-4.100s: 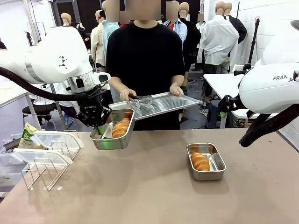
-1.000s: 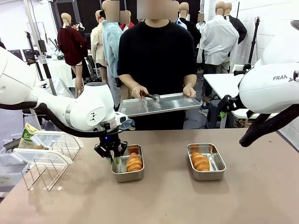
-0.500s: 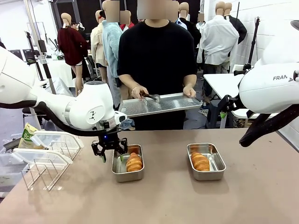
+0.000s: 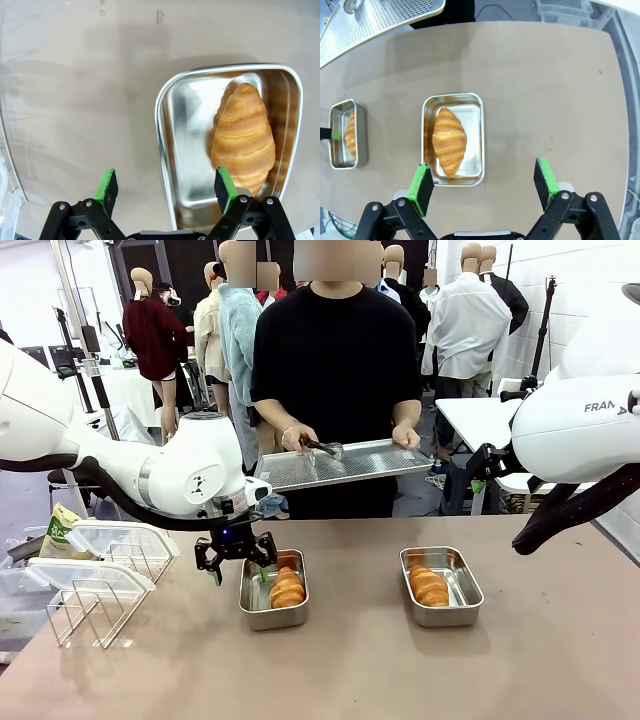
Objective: Place the bread in airtight containers.
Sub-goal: Once an object is inside an Airtight Container , place the container in the center of the table, then pick up one Airtight Container lid and hand it to the human.
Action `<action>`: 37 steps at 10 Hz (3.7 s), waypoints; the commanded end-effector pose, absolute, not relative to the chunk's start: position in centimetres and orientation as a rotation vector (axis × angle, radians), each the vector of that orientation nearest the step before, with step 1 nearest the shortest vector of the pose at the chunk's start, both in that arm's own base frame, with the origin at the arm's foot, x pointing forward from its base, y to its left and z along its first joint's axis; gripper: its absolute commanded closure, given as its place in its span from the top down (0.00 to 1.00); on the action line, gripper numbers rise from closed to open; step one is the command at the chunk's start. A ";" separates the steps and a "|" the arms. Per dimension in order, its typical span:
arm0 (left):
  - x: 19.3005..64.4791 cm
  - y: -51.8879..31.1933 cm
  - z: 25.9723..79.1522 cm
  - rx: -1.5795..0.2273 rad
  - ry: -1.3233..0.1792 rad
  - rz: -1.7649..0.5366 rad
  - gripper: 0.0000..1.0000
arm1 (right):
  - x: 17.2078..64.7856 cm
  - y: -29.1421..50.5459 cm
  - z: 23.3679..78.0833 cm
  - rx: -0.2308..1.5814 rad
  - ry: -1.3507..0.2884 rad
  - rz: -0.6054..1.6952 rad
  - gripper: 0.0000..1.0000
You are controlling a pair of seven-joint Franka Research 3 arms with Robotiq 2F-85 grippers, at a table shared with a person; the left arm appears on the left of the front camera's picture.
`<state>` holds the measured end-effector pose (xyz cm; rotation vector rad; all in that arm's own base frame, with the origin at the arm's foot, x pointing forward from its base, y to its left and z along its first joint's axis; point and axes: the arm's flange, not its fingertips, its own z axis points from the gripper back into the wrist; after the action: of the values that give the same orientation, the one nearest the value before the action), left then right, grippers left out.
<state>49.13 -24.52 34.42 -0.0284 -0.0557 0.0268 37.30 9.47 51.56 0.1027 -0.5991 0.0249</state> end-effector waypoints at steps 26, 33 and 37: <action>47.5 -23.1 39.6 -0.103 -0.094 -0.103 1.00 | 37.3 9.6 51.6 0.104 -0.602 0.025 1.00; 39.0 -15.3 52.9 -0.268 -0.358 -0.373 1.00 | 37.3 9.6 51.6 0.104 -0.602 0.025 1.00; 39.0 -15.2 52.7 -0.320 -0.354 -0.381 1.00 | 37.3 9.6 51.6 0.104 -0.602 0.025 1.00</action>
<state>38.90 -15.34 53.05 -0.2836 -0.3338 -0.3632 37.30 9.47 51.59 0.1028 -0.5996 0.0248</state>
